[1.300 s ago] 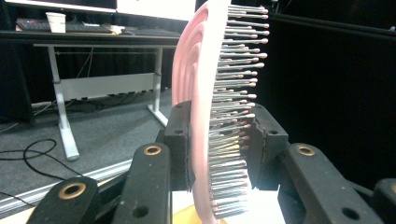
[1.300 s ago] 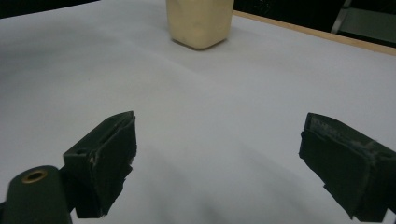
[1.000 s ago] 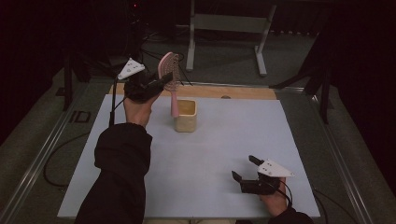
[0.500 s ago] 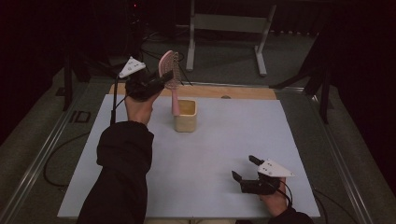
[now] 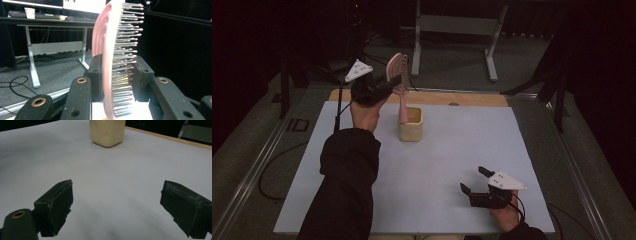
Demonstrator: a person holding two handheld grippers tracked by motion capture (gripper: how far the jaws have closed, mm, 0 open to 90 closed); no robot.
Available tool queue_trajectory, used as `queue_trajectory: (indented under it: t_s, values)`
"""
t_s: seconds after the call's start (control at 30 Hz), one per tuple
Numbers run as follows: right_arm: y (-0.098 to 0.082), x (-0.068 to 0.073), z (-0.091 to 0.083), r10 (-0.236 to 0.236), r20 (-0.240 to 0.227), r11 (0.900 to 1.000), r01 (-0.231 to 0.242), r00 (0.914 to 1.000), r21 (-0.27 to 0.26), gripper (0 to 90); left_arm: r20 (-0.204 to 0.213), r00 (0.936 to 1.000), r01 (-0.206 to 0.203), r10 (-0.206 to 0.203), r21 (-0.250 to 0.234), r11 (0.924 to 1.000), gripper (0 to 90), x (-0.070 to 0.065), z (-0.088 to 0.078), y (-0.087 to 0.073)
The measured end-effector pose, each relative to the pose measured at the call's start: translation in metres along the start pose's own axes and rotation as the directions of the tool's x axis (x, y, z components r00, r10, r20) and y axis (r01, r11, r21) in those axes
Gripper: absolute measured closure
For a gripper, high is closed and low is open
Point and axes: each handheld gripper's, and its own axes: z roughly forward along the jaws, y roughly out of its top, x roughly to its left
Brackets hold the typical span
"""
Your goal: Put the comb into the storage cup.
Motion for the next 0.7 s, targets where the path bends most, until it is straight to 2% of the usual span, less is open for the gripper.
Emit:
queue_trajectory:
  t_s: [0.7]
  values:
    - [0.0,0.0,0.0,0.003,-0.006,1.0,-0.003,1.0,-0.001,11.2,-0.01,0.9999,0.006,-0.006,0.006,1.0,66.5,0.0,0.011,-0.004]
